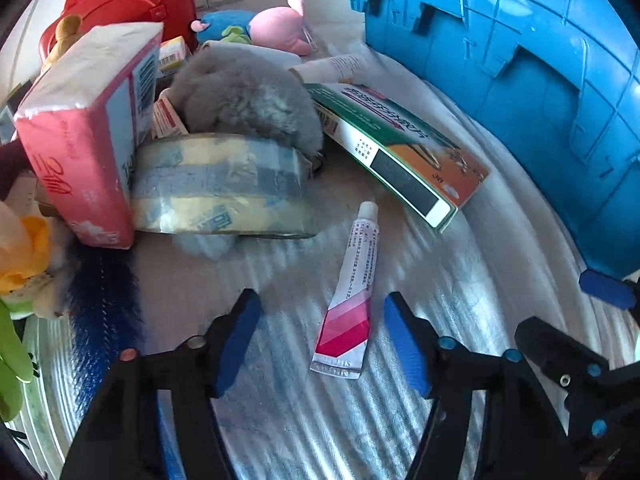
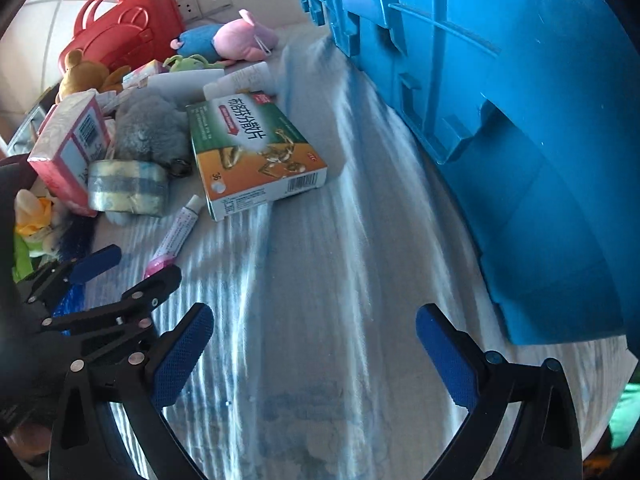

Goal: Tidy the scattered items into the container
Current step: 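Grasp the pink-white ointment tube with the left tool while the right tool grasps the green-orange medicine box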

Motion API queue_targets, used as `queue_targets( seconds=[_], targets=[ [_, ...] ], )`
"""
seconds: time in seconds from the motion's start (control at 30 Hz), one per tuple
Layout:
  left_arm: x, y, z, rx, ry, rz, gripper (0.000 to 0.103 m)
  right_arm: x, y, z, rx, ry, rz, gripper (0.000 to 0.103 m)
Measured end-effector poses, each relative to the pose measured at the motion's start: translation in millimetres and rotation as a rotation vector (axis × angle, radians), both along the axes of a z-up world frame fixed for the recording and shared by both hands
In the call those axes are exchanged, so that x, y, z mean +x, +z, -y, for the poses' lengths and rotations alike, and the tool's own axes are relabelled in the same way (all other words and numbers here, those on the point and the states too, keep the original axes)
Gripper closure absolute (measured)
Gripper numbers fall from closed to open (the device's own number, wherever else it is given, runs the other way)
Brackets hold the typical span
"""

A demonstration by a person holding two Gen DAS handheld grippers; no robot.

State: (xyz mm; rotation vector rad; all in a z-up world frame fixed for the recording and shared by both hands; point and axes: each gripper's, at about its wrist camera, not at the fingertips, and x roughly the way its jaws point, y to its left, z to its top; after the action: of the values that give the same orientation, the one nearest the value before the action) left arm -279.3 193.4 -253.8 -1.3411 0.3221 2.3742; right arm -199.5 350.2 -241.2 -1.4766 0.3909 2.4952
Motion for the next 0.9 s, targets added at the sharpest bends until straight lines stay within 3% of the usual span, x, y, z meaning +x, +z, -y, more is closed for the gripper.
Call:
queue_targets(
  seconds=[0.07,0.1,0.33,0.67,0.73,0.77,0.9],
  targets=[
    [-0.8,0.0,7.1,0.007,0.038,-0.002,0.071,0.4,0.2,2.9,0.009,0.02,-0.004,0.0],
    [-1.0,-0.4,12.3,0.015,0.058,0.004,0.072,-0.7,1.4,5.2,0.013,0.035,-0.01,0.0],
    [10.5,2.4,35.4,0.03,0.141,-0.004,0.072,-39.3,12.7,20.0,0.012,0.147,-0.063,0.0],
    [-4.1,-6.8,30.0,0.021,0.159,0.004,0.071,-122.0,-8.6,19.5,0.077,0.239,-0.03,0.0],
    [-6.9,-7.4,27.6,0.029,0.17,0.002,0.071,-128.8,-14.4,17.3,0.095,0.251,-0.01,0.0],
    [-7.1,-7.1,27.0,0.034,0.178,0.0,0.071,-129.7,-18.1,15.6,0.082,0.258,0.009,0.009],
    [-2.9,-6.5,24.6,0.034,0.195,0.002,0.072,-109.6,-24.2,16.3,0.101,0.278,0.064,0.012]
  ],
)
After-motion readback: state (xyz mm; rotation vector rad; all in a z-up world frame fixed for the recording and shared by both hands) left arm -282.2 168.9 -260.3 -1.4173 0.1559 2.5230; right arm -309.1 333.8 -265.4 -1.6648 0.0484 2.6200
